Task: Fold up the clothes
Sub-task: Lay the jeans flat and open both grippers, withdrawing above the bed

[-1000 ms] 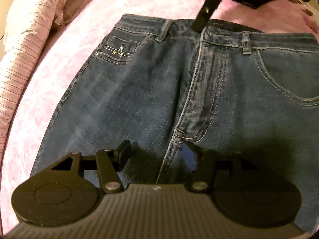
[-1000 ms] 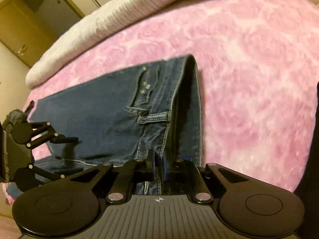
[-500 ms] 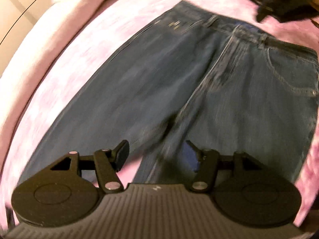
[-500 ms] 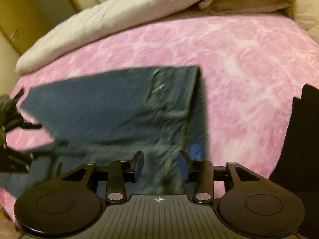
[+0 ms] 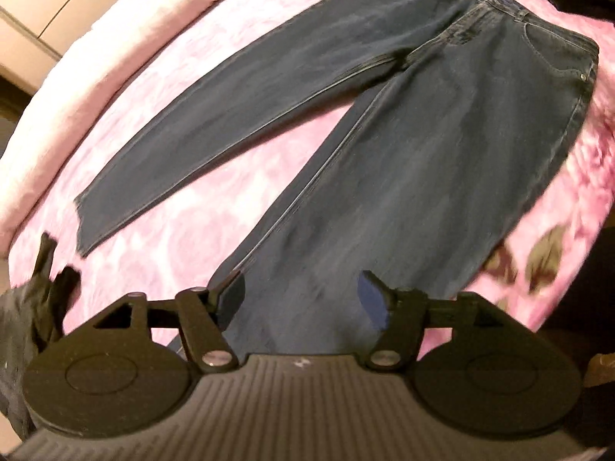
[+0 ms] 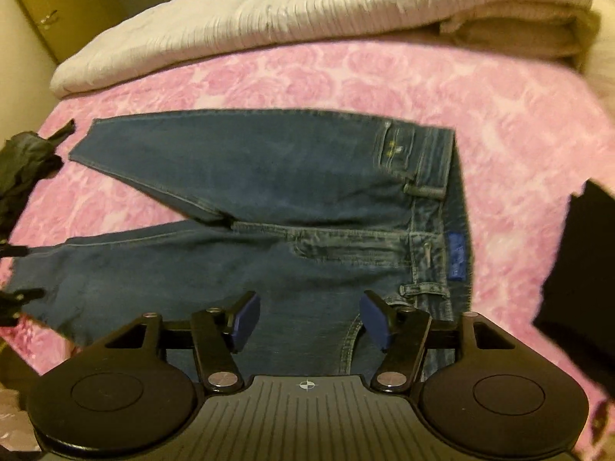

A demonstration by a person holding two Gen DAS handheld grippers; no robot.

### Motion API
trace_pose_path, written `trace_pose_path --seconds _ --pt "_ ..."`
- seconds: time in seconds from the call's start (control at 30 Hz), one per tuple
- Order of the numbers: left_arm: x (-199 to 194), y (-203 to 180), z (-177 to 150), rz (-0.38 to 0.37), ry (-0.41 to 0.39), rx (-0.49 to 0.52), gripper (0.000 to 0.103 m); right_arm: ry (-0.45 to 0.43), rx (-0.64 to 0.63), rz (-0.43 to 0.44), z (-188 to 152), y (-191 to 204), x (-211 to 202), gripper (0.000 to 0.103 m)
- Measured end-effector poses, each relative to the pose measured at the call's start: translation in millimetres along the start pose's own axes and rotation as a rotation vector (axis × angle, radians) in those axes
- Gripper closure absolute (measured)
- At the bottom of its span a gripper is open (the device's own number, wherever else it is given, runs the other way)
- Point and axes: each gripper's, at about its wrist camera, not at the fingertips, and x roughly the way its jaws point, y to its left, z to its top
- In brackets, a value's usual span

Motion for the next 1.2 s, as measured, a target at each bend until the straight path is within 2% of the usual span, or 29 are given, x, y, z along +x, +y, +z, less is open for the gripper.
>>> trace_pose_path --seconds 0.1,0.23,0.3,0.43,0.53,0.67,0.77,0.9,1.03,1.1,1.13,1.2 --pt "-13.2 19.9 -30.1 -0.002 -0.006 -0.014 0.036 -0.019 -0.02 -0.071 -2.1 33.9 -23.3 0.037" --pt "-28.1 41.3 -71.0 -0.005 -0.026 -0.034 0.024 -0.035 -0.036 -0.123 -13.9 80.1 -47.6 0.025" --pt "-31.0 50.2 -92.4 -0.009 -0.025 -0.043 0.023 -0.025 -0.038 -0.151 -23.0 102.7 -53.4 0.022" --pt "-37.1 64.5 -133.5 0.014 0.017 -0.05 0.023 -0.016 -0.029 -0.153 -34.6 136.7 -62.8 0.021" --pt "-37.5 69.1 -161.6 0.066 0.046 -0.03 0.023 -0.011 -0.063 -0.138 -35.6 153.5 -63.8 0.021" --pt "-27.1 65.1 -194.7 0.178 0.089 0.095 0.023 -0.007 -0.115 -0.119 -34.0 166.4 -61.0 0.021" --pt "-10.4 68.6 -217.9 0.254 0.122 0.156 0.024 -0.009 -0.149 -0.09 -32.1 170.7 -54.9 0.021" --pt "23.9 85.2 -246.1 0.314 0.142 0.224 0.025 -0.015 -0.244 -0.072 -35.5 181.9 -41.9 0.021" --pt "65.0 98.8 -269.3 0.28 0.13 0.328 0.035 0.013 -0.263 -0.097 -37.3 209.3 -29.9 0.021" --pt "81.9 107.3 -280.3 0.263 0.115 0.364 0.064 0.027 -0.256 -0.109 -37.6 223.9 -24.5 0.021" --pt "88.1 113.4 -285.9 0.271 0.105 0.375 0.095 0.034 -0.253 -0.116 -37.7 231.2 -21.9 0.021" --pt "92.4 125.8 -300.1 0.339 0.061 0.411 0.096 0.047 -0.247 -0.128 -38.1 245.9 -16.5 0.021"
